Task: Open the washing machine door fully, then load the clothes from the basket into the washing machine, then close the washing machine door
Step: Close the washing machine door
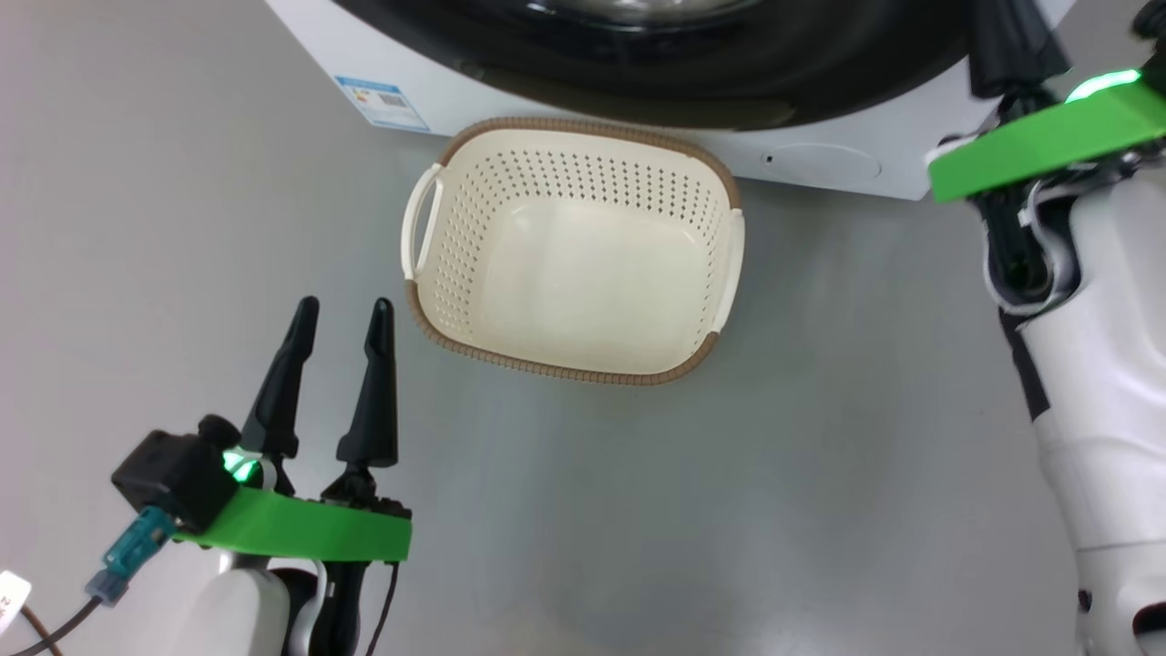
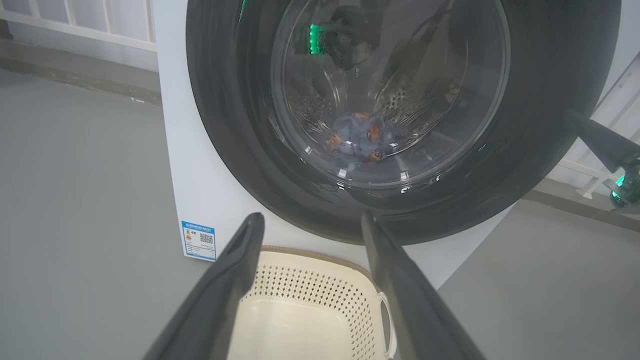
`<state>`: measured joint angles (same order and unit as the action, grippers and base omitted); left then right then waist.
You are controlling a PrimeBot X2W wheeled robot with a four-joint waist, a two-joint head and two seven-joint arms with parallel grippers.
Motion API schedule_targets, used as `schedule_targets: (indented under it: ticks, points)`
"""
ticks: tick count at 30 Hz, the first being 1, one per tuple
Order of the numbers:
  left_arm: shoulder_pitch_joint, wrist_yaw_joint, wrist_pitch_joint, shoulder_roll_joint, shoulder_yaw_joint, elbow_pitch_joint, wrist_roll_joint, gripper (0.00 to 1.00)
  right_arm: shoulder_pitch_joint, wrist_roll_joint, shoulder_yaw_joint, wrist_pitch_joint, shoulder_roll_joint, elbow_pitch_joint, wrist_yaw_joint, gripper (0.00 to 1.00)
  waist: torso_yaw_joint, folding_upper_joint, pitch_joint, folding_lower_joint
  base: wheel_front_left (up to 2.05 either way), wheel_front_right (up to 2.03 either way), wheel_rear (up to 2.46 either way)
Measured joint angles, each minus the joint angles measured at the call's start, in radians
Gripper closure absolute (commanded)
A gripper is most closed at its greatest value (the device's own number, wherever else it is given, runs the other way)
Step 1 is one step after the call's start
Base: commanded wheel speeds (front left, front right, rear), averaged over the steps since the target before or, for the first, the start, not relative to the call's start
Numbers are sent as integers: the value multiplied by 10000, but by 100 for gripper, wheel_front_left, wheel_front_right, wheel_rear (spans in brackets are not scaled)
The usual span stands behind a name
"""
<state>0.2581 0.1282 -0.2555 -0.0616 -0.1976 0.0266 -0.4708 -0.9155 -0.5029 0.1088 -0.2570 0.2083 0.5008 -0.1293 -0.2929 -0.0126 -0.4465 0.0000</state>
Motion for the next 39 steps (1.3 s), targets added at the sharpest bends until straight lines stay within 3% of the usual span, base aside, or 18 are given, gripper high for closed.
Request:
schedule_targets:
  ticks: [15,34,35,36,37,38,39]
  points:
    - [216,0,0,77,-199,-8,-17,0,-580,190,-884,-2,-219,-203,-13,100,-256,0,-471,0,0,0,0]
    - [308,0,0,-59,38,539,-61,0,407,174,205,-2,-199,25,0,100,184,0,29,0,0,0,0]
    - [301,0,0,-98,75,600,-61,0,528,174,309,-2,-194,27,0,84,213,0,91,0,0,0,0]
    - [279,0,0,-134,113,658,-61,0,662,174,403,-2,-194,31,0,57,244,0,158,0,0,0,0]
    - [270,0,0,-182,121,729,-61,0,808,173,470,-2,-198,31,0,13,276,0,227,0,0,0,0]
    - [267,0,0,-230,125,809,-61,0,973,165,541,-2,-192,29,0,0,308,-1,301,0,0,0,0]
    - [247,0,0,-282,127,901,-61,0,1157,163,631,-2,-186,52,0,0,343,-1,382,0,0,0,0]
